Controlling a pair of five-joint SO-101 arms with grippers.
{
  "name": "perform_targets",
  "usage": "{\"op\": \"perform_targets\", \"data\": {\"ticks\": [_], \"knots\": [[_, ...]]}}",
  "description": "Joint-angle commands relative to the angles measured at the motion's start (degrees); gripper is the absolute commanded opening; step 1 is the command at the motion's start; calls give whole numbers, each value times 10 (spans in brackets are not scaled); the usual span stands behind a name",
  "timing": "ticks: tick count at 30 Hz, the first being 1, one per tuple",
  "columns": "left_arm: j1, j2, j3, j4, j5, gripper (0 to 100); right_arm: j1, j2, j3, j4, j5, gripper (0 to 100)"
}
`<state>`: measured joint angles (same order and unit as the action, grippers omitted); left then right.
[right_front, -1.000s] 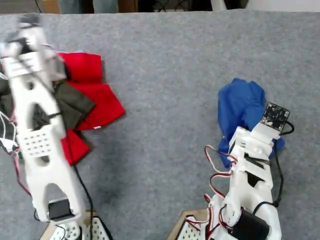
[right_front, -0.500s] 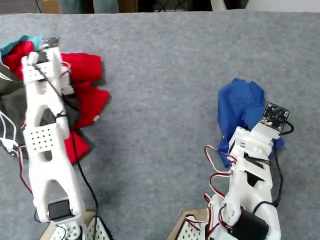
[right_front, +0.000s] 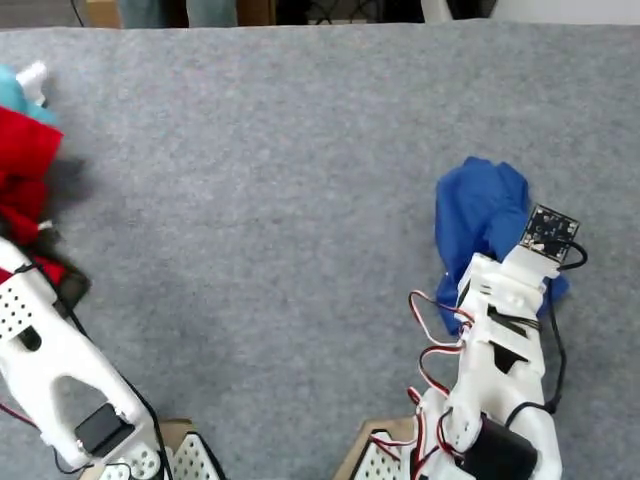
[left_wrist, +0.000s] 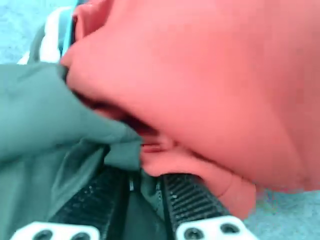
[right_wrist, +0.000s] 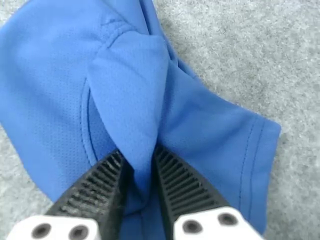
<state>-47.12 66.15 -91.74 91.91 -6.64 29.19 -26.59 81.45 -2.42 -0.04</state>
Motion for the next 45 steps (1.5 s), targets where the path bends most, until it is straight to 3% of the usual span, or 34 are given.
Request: {"op": "perform_targets", "data": {"ticks": [1,5,10,13,17,20,24,31,36,40,45], "knots": [[18,-19,-29,40,-5,110,6,-10,-1,-10,4,15],[65,-20,-37,91,-3,235,5,-10,-1,-7,4,15],[105,-70,-36,90,-2,249,-9,-15,-14,8,20,15],[125,-120,-35,91,26,251,-33,-56,-54,136,80,15],[131,-179,0,91,94,251,-76,-174,-175,418,94,15],[124,-235,121,92,96,251,-159,-264,-307,573,94,15],[116,-326,356,91,94,251,-321,-277,-479,665,95,15],[112,-512,671,62,93,250,-488,-125,-770,715,4,15],[112,-631,829,5,93,250,-588,38,-1008,739,-6,15],[116,-719,949,-40,95,250,-635,160,-1207,739,-6,15],[117,-818,1086,-95,95,250,-602,298,-1414,782,-19,15]]}}
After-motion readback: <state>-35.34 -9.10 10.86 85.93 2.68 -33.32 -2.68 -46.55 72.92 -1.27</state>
